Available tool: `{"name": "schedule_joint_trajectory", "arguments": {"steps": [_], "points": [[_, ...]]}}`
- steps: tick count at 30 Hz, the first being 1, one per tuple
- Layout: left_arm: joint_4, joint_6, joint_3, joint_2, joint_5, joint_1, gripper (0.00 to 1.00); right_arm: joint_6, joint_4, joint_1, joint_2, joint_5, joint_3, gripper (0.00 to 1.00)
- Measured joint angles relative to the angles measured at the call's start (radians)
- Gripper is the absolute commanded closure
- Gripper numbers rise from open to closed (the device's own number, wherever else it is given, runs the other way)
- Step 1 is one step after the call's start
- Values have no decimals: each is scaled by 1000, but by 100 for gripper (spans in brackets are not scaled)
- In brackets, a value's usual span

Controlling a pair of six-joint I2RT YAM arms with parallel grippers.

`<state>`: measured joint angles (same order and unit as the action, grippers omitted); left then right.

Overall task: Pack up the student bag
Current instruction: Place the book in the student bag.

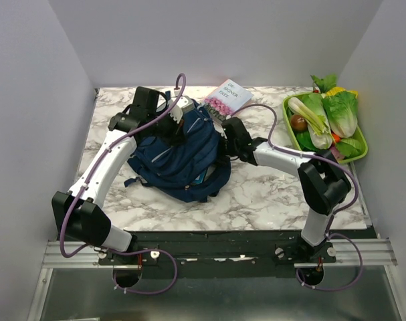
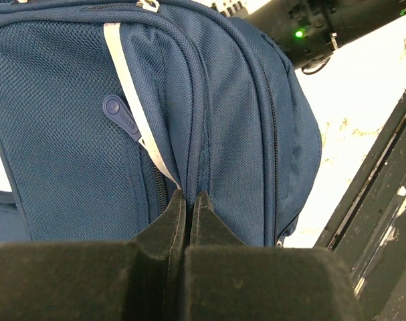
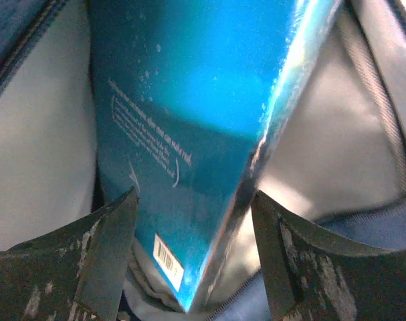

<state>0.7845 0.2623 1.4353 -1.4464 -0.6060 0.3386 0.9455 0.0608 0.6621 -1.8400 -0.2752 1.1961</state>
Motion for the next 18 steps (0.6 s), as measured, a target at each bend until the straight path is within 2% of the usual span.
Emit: {"name": "schedule_joint_trajectory", "arguments": {"steps": [3, 8, 18], "points": [[-5, -6, 0, 0, -21, -16, 100, -61, 73, 0, 51, 44, -14, 23], [-11, -16, 0, 0, -34, -27, 100, -101, 89, 6, 73, 60, -18, 27], [-11, -23, 0, 0, -35, -30, 100, -117, 96, 45, -16, 44, 78, 32]]}}
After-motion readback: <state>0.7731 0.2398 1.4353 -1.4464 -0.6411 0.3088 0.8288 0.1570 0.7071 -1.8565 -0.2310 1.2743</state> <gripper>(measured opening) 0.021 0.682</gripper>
